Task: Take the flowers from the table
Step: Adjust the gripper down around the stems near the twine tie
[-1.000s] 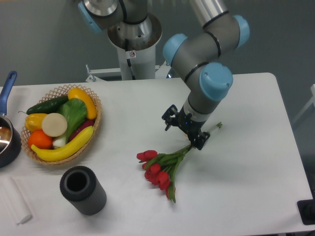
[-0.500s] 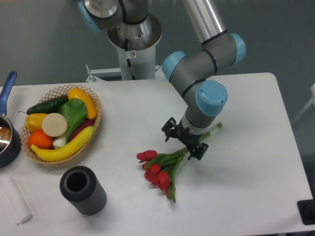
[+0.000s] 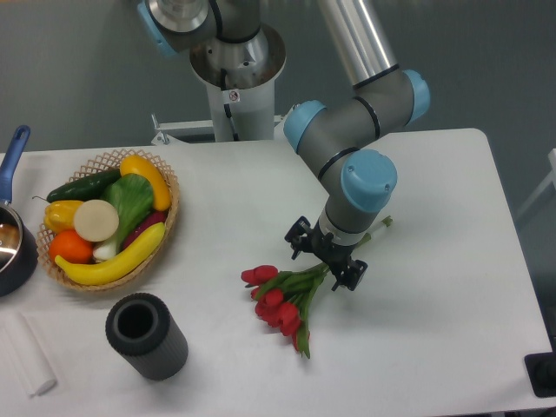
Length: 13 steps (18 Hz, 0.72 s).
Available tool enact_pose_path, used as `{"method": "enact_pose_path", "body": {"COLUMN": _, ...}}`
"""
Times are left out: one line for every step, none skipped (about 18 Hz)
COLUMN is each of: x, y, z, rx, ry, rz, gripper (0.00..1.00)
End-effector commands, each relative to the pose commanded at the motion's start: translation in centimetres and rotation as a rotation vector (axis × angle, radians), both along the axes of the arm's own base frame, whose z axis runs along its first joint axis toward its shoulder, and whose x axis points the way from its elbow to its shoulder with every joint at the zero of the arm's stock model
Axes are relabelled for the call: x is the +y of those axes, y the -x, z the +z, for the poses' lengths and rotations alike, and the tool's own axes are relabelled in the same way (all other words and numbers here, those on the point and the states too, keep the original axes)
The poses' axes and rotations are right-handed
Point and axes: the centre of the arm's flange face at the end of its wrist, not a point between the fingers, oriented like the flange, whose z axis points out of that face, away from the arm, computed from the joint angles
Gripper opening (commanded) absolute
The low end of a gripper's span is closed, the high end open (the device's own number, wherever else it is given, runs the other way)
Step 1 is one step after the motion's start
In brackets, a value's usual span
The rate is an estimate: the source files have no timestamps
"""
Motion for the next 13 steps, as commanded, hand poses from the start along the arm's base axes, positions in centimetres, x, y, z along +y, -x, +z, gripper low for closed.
{"method": "enact_pose_path", "body": {"x": 0.0, "y": 0.0, "z": -0.1, "rx": -0.001, "ry": 0.001, "rz": -0.001, "gripper": 1.0}}
{"method": "enact_pose_path", "body": {"x": 0.0, "y": 0.0, "z": -0.5, "rx": -0.006, "ry": 0.004, "rz": -0.002, "gripper": 1.0}}
{"method": "enact_pose_path", "body": {"x": 0.0, "y": 0.0, "z": -0.6, "rx": -0.007, "ry": 0.005, "rz": -0.002, "gripper": 1.0}}
{"method": "enact_pose_path", "body": {"x": 0.2, "y": -0.3, "z": -0.9, "rx": -0.013, "ry": 0.008, "rz": -0.006, "gripper": 1.0}}
{"method": "enact_pose_path", "body": {"x": 0.4, "y": -0.5, "z": -0.9, "rx": -0.013, "ry": 0.009, "rz": -0.009, "gripper": 1.0}}
{"method": "enact_pose_path", "body": {"x": 0.4, "y": -0.5, "z": -1.1, "rx": -0.016, "ry": 0.011, "rz": -0.008, "gripper": 1.0}}
{"method": "enact_pose_path", "body": {"x": 0.5, "y": -0.5, "z": -1.4, "rx": -0.018, "ry": 0.012, "rz": -0.009, "gripper": 1.0}}
{"method": "enact_pose_path", "body": {"x": 0.6, "y": -0.5, "z": -1.4, "rx": -0.015, "ry": 0.01, "rz": -0.009, "gripper": 1.0}}
{"method": "enact_pose_path", "body": {"x": 0.6, "y": -0.5, "z": -1.6, "rx": -0.014, "ry": 0.01, "rz": -0.011, "gripper": 1.0}}
{"method": "enact_pose_path", "body": {"x": 0.9, "y": -0.7, "z": -1.9, "rx": -0.016, "ry": 0.013, "rz": -0.015, "gripper": 1.0}}
{"method": "enact_pose_path", "body": {"x": 1.0, "y": -0.8, "z": -2.0, "rx": -0.018, "ry": 0.012, "rz": -0.018, "gripper": 1.0}}
{"method": "enact_pose_path", "body": {"x": 1.0, "y": -0.9, "z": -2.1, "rx": -0.02, "ry": 0.013, "rz": -0.018, "gripper": 1.0}}
{"method": "enact_pose_path", "body": {"x": 1.0, "y": -0.9, "z": -2.2, "rx": -0.02, "ry": 0.015, "rz": -0.02, "gripper": 1.0}}
